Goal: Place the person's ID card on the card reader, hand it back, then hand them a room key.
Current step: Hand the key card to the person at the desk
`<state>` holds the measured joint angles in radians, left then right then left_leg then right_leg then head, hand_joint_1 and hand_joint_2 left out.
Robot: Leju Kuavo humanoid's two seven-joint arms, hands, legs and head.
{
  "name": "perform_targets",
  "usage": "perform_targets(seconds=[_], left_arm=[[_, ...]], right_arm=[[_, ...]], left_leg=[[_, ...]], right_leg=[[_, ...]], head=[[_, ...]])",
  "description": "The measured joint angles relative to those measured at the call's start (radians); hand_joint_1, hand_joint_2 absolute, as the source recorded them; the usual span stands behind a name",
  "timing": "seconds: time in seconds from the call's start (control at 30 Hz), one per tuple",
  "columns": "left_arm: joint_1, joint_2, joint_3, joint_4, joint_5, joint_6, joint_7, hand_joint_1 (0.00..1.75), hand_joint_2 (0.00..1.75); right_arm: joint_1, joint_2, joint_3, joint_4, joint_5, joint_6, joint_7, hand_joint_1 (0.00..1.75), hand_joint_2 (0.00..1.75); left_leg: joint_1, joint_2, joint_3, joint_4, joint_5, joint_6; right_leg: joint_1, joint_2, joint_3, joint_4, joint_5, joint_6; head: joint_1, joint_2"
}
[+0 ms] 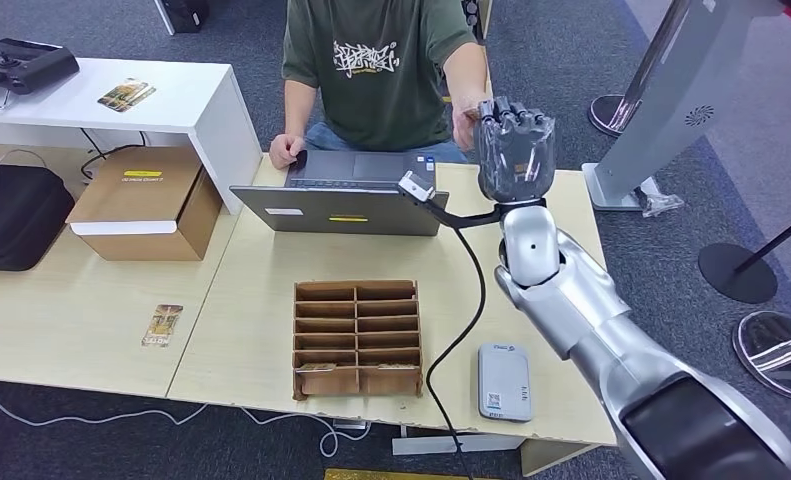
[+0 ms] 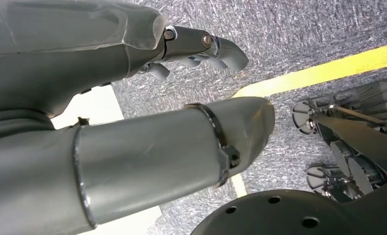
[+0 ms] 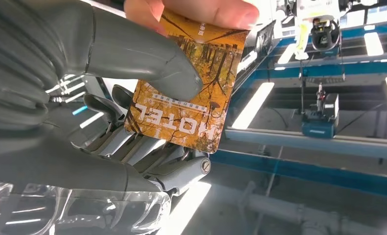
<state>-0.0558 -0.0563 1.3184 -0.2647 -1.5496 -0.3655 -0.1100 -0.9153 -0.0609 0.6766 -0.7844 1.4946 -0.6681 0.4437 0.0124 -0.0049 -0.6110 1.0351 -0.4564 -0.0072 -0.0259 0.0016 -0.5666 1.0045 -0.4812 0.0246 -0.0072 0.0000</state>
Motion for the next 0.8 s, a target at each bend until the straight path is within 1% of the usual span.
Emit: perform_targets(seconds=[0.17,0.3,0.5,0.8], left_arm=[[-0.003,0.004,-0.021,0.006,0.0,0.001,0.003,0.0,0.0],[-0.004,0.004,-0.029,0.009,0.0,0.002,0.004,0.0,0.0],[-0.004,0.005,-0.037,0.011,0.001,0.003,0.004,0.0,0.0],[-0.004,0.006,-0.038,0.011,0.0,0.0,0.005,0.0,0.0]], right_arm=[[-0.068,0.034,0.029,0.121,0.0,0.009,-0.004,1.75,1.75],[-0.102,0.055,0.044,0.181,0.0,0.018,-0.004,1.75,1.75],[-0.124,0.077,0.056,0.233,0.0,0.022,-0.014,1.75,1.75],[-0.147,0.092,0.064,0.284,0.0,0.015,-0.019,1.75,1.75]], left_leg=[[0.0,0.0,0.0,0.0,0.0,0.0],[0.0,0.0,0.0,0.0,0.0,0.0],[0.0,0.0,0.0,0.0,0.0,0.0],[0.0,0.0,0.0,0.0,0.0,0.0]], right_leg=[[0.0,0.0,0.0,0.0,0.0,0.0],[0.0,0.0,0.0,0.0,0.0,0.0],[0.0,0.0,0.0,0.0,0.0,0.0],[0.0,0.0,0.0,0.0,0.0,0.0]], head=[[0.0,0.0],[0.0,0.0],[0.0,0.0],[0.0,0.0]])
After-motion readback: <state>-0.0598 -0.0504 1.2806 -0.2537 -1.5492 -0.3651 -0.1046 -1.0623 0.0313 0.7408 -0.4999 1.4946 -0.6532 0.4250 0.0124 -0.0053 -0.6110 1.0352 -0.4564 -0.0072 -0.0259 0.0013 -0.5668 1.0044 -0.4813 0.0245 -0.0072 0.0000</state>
